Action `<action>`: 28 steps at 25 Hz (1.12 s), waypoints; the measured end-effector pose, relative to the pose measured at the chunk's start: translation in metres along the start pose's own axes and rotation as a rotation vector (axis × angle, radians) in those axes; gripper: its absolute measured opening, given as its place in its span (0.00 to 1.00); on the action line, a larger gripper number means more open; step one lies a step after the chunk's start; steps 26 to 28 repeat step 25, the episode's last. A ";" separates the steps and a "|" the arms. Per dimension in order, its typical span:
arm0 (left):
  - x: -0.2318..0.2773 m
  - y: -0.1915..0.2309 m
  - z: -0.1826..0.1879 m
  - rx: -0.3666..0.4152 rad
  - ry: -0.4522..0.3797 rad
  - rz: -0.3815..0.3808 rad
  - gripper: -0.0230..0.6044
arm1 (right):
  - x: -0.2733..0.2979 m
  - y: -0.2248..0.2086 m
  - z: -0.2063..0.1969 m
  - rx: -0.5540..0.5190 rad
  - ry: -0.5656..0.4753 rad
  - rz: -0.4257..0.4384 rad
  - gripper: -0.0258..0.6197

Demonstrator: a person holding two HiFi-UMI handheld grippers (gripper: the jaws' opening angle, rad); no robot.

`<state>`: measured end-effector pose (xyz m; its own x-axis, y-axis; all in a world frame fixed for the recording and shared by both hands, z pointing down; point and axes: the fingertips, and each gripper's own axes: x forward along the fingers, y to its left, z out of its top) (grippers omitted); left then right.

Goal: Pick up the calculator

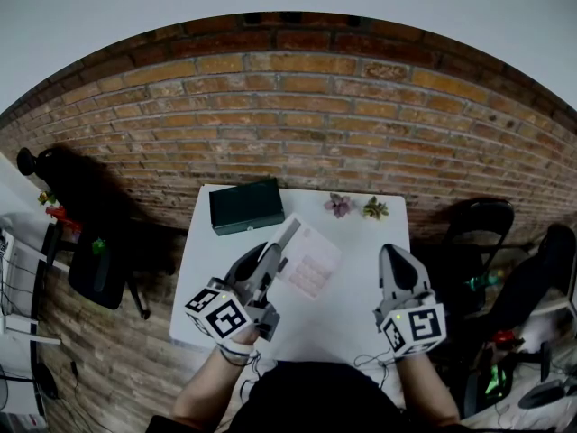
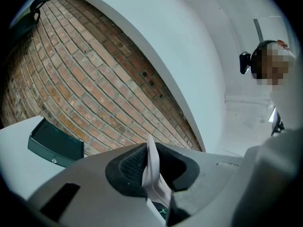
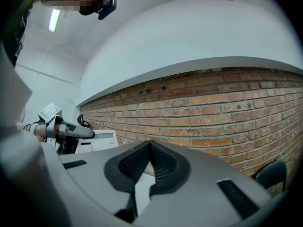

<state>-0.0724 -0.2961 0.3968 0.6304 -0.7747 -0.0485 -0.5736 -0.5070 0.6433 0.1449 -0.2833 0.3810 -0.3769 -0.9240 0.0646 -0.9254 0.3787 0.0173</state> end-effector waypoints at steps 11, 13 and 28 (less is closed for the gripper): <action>-0.001 0.003 0.000 -0.012 0.005 -0.005 0.11 | 0.000 0.000 -0.001 -0.001 0.007 -0.011 0.05; -0.002 0.003 -0.001 -0.013 0.008 -0.004 0.11 | 0.001 0.001 -0.001 -0.001 0.006 -0.012 0.05; -0.008 0.004 0.001 -0.013 0.008 -0.016 0.11 | -0.002 0.010 0.002 -0.002 -0.002 -0.013 0.05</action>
